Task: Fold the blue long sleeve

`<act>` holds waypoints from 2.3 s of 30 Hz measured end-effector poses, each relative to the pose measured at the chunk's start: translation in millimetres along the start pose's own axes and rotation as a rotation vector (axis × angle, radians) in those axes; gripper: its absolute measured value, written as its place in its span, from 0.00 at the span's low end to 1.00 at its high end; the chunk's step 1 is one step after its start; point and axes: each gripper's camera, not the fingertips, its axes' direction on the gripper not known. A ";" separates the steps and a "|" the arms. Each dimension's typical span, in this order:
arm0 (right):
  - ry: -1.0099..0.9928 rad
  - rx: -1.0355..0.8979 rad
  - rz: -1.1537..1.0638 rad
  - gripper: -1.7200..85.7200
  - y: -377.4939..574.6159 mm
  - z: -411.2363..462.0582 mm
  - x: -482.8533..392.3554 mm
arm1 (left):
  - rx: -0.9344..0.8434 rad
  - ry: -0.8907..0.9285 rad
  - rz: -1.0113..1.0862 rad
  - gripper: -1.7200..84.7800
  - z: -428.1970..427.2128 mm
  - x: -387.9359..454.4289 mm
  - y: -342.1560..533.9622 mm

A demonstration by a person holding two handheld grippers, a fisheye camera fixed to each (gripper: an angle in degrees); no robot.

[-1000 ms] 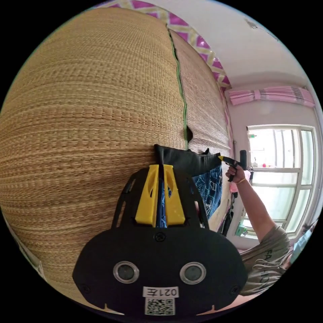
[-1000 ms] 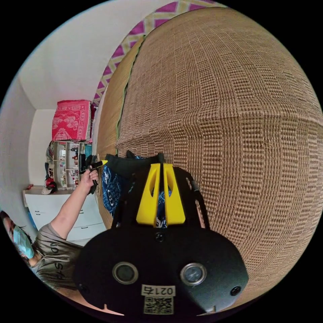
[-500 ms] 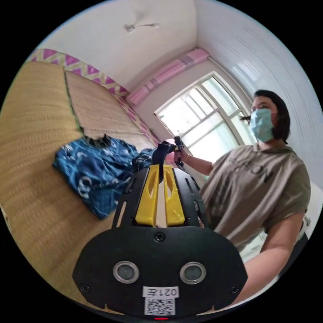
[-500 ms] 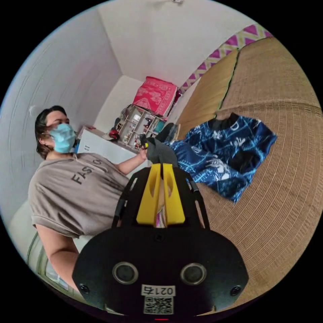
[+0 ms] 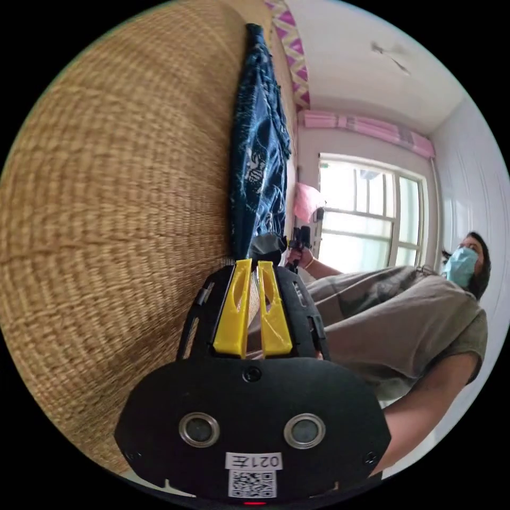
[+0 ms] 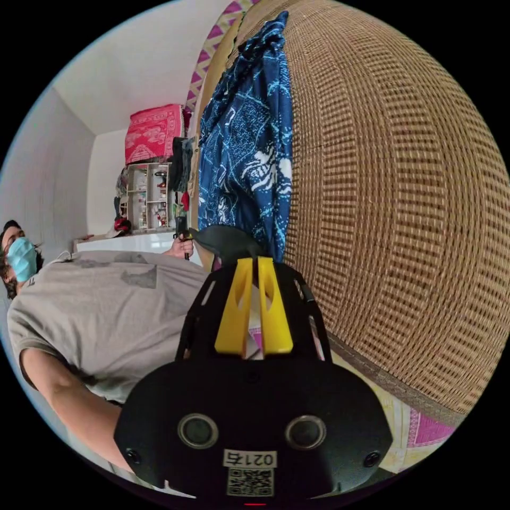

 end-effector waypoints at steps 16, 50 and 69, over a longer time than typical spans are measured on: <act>0.662 0.157 -0.382 0.10 -197.8 -15.4 -163.3 | -0.016 -0.818 0.726 0.09 123.2 227.6 -126.2; 0.609 0.118 -0.531 0.11 -205.4 75.5 -281.9 | 0.642 -0.847 0.504 0.07 79.8 258.8 -27.5; 0.628 0.123 -0.547 0.01 -230.8 101.4 -267.3 | 0.889 -1.075 0.308 0.07 -54.4 205.0 102.4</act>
